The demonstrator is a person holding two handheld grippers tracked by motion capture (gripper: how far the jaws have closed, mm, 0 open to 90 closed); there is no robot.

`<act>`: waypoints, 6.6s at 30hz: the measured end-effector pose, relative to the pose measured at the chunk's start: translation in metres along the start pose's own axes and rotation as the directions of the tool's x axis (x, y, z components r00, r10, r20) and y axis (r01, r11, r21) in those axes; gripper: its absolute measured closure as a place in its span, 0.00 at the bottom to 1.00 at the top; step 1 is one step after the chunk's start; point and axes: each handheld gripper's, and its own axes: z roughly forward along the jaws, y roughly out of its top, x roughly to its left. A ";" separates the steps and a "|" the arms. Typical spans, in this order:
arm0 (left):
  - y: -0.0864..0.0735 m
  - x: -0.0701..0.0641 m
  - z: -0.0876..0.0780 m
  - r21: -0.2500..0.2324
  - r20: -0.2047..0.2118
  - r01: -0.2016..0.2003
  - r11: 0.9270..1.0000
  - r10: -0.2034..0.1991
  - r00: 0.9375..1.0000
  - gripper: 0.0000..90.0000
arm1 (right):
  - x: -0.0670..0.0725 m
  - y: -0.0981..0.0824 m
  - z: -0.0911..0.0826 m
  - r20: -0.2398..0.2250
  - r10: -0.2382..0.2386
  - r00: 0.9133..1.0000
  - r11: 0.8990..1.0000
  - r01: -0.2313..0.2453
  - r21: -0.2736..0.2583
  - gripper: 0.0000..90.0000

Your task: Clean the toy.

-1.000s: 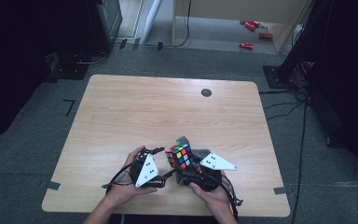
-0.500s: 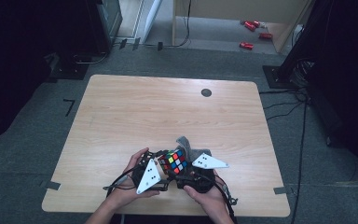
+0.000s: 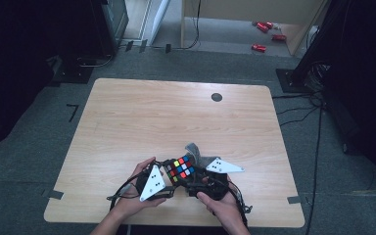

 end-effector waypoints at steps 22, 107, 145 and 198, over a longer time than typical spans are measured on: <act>-0.007 0.045 -0.024 0.006 0.023 0.323 0.946 -0.323 0.946 0.38 | -0.041 -0.029 0.015 0.199 -0.337 0.920 0.938 0.311 0.155 0.38; 0.008 0.001 0.007 0.101 0.157 0.191 0.976 -0.205 0.966 0.38 | -0.007 -0.010 -0.018 0.250 -0.084 0.965 0.988 0.112 -0.102 0.86; 0.020 0.002 0.007 0.070 0.142 0.227 0.971 -0.234 0.962 0.38 | 0.019 0.003 -0.025 0.272 -0.172 0.947 0.967 0.215 -0.139 0.84; 0.023 -0.004 0.007 0.044 0.174 0.166 0.985 -0.171 0.970 0.38 | 0.017 0.007 -0.030 0.143 -0.100 0.985 0.976 0.125 -0.178 0.82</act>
